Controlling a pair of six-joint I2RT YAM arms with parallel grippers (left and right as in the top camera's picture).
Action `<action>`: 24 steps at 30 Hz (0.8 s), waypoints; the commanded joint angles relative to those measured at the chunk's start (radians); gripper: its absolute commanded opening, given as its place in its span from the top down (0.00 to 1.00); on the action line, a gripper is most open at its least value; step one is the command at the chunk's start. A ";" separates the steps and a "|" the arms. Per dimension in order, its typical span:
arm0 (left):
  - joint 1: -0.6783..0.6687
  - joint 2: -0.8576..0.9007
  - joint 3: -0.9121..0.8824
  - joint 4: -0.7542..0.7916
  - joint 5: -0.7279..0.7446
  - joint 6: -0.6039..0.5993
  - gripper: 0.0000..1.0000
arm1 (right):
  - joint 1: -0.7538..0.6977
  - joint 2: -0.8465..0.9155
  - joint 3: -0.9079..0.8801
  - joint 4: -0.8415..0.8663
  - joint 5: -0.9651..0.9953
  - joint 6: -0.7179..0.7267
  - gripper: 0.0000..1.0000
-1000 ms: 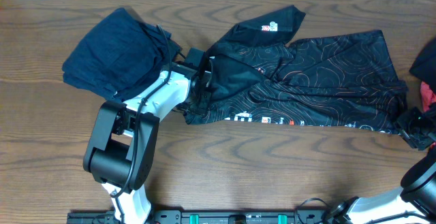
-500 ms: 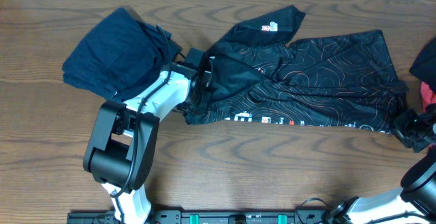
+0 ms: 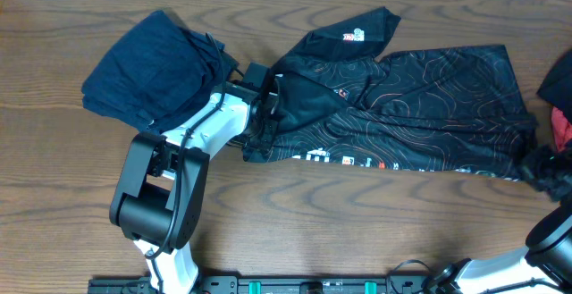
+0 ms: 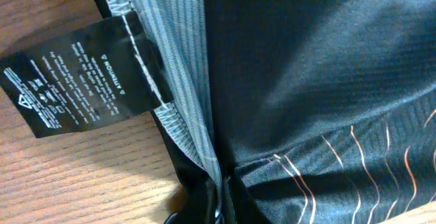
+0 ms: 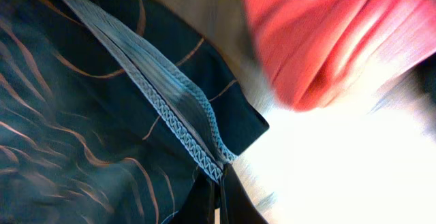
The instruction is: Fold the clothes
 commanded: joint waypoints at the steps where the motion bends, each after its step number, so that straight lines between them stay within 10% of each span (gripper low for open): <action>1: 0.005 0.040 0.002 -0.004 -0.001 0.002 0.94 | -0.012 -0.006 0.075 -0.008 0.061 -0.079 0.99; 24: 0.106 0.040 0.002 -0.027 -0.049 -0.003 0.94 | -0.012 -0.006 0.085 -0.018 0.179 -0.083 0.96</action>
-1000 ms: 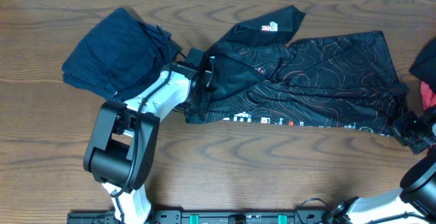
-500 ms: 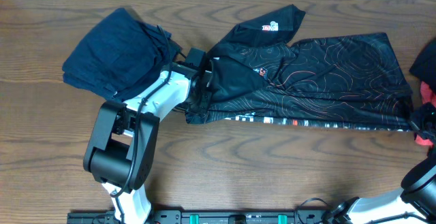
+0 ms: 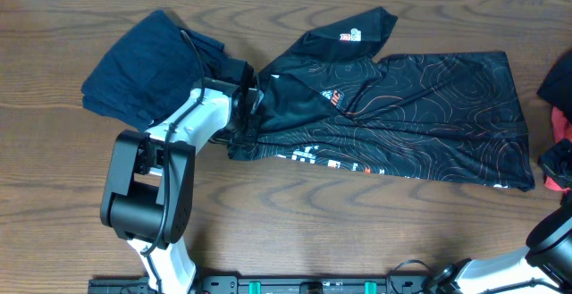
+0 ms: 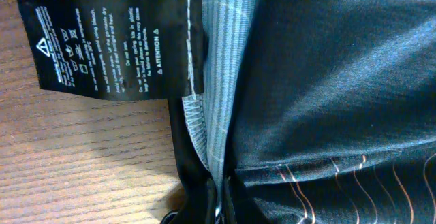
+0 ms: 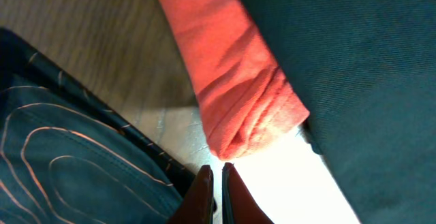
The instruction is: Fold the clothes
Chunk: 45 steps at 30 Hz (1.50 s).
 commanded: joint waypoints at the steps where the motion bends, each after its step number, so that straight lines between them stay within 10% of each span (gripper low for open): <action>1: 0.003 0.040 0.001 -0.006 -0.041 -0.002 0.94 | -0.006 -0.006 0.014 -0.008 0.019 -0.005 0.96; 12: 0.003 0.040 0.001 0.000 -0.007 -0.002 0.94 | -0.006 -0.006 -0.004 -0.168 -0.172 -0.018 0.58; 21: 0.003 0.040 0.001 0.004 -0.003 -0.002 0.94 | -0.006 -0.006 -0.095 -0.113 -0.056 0.063 0.80; 34: 0.003 0.040 0.001 0.004 -0.003 -0.002 0.94 | -0.006 -0.006 -0.095 -0.034 -0.044 0.068 0.77; 45: 0.003 0.040 0.001 0.003 -0.003 -0.001 0.94 | -0.019 -0.006 -0.033 -0.058 -0.040 0.068 0.99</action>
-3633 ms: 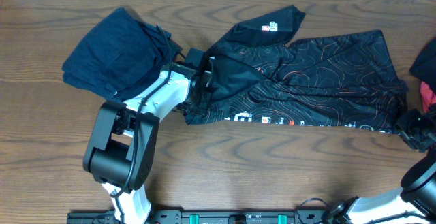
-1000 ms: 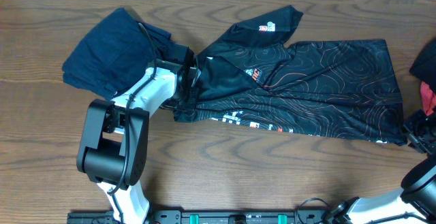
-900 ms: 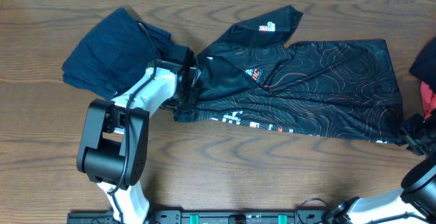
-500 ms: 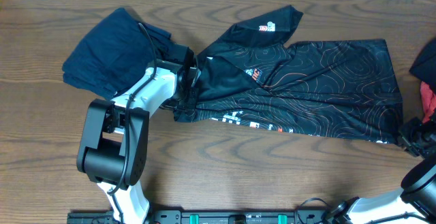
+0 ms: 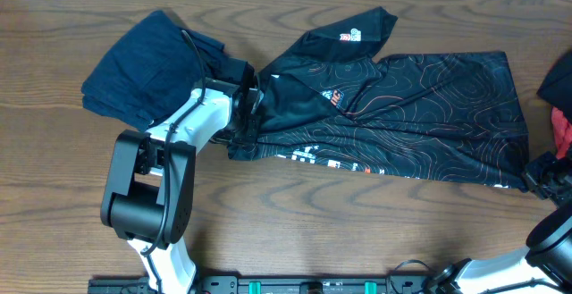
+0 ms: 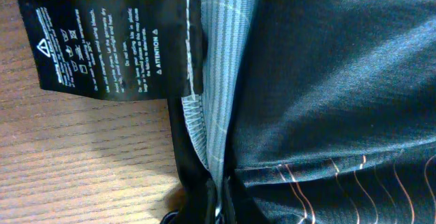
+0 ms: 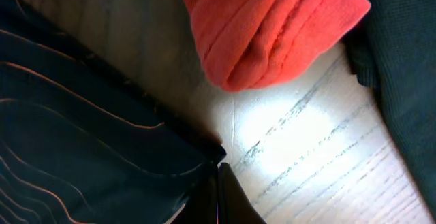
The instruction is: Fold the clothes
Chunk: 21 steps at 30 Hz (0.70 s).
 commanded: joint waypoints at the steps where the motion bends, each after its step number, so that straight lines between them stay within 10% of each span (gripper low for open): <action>1: 0.004 0.040 0.001 0.001 -0.001 -0.002 0.94 | -0.023 -0.006 0.074 -0.022 0.021 0.005 0.99; 21: 0.004 0.040 0.001 0.001 -0.001 -0.001 0.94 | -0.008 -0.006 0.190 -0.120 0.013 -0.085 0.89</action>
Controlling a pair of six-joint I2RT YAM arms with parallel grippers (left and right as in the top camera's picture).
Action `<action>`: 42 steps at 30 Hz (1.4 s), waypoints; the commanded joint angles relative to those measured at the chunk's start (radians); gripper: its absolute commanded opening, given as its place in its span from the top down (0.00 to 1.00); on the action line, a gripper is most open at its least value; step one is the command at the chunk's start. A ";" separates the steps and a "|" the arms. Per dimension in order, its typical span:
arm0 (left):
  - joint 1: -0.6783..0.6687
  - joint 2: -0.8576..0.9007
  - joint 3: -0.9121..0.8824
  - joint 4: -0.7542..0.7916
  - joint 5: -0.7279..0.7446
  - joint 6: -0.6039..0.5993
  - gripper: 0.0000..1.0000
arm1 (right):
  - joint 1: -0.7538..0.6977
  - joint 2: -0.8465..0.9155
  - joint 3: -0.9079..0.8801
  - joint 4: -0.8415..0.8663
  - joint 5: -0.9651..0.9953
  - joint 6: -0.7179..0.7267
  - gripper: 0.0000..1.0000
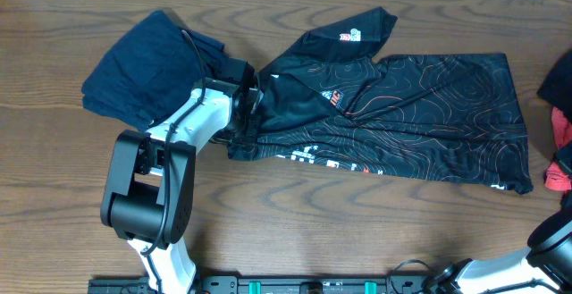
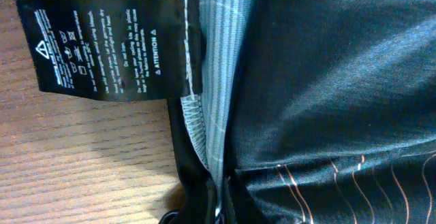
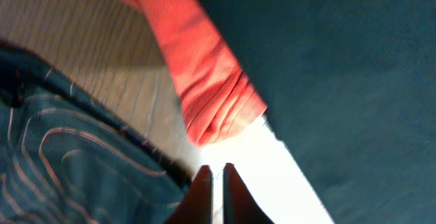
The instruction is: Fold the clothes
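Note:
A black shirt with thin orange contour lines (image 1: pixel 420 106) lies spread across the table, its left part bunched and folded over. My left gripper (image 1: pixel 253 106) is at the shirt's left edge, shut on the grey-striped inner seam (image 2: pixel 220 197), beside a black care label (image 2: pixel 109 50). My right gripper (image 3: pixel 216 173) hangs shut and empty over bare wood, just right of the shirt's lower right corner (image 3: pixel 82 156). In the overhead view the right gripper itself is out of sight at the right edge.
A navy garment (image 1: pixel 147 66) lies crumpled at the back left, touching the left arm. A red garment (image 3: pixel 204 94) and a dark teal one (image 3: pixel 340 81) lie at the table's right edge, close to the right gripper. The red one also shows overhead (image 1: pixel 559 173).
My right gripper was down at the shirt's lower right corner; now it is off the corner, near the red garment. The shirt and left gripper have not moved.
First both grippers held the shirt's ends, the right one shut on the right hem. Then the shirt lay shifted left and flatter, released on the right. The right gripper then touched the lower right corner and is now away from it.

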 commanded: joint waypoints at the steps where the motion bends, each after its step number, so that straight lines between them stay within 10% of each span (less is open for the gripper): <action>1: 0.004 0.040 0.001 0.001 -0.002 -0.001 0.94 | 0.011 -0.006 -0.039 -0.013 -0.048 0.001 0.82; 5: 0.004 0.040 0.001 0.002 -0.002 -0.001 0.94 | 0.010 -0.006 -0.134 -0.003 -0.048 0.041 0.64; 32: 0.004 0.040 0.001 0.003 -0.002 -0.001 0.94 | 0.008 -0.006 -0.285 0.203 -0.269 0.030 0.70; 42: 0.004 0.040 0.001 0.003 -0.001 -0.002 0.94 | -0.003 -0.006 -0.285 0.261 -0.272 0.031 0.99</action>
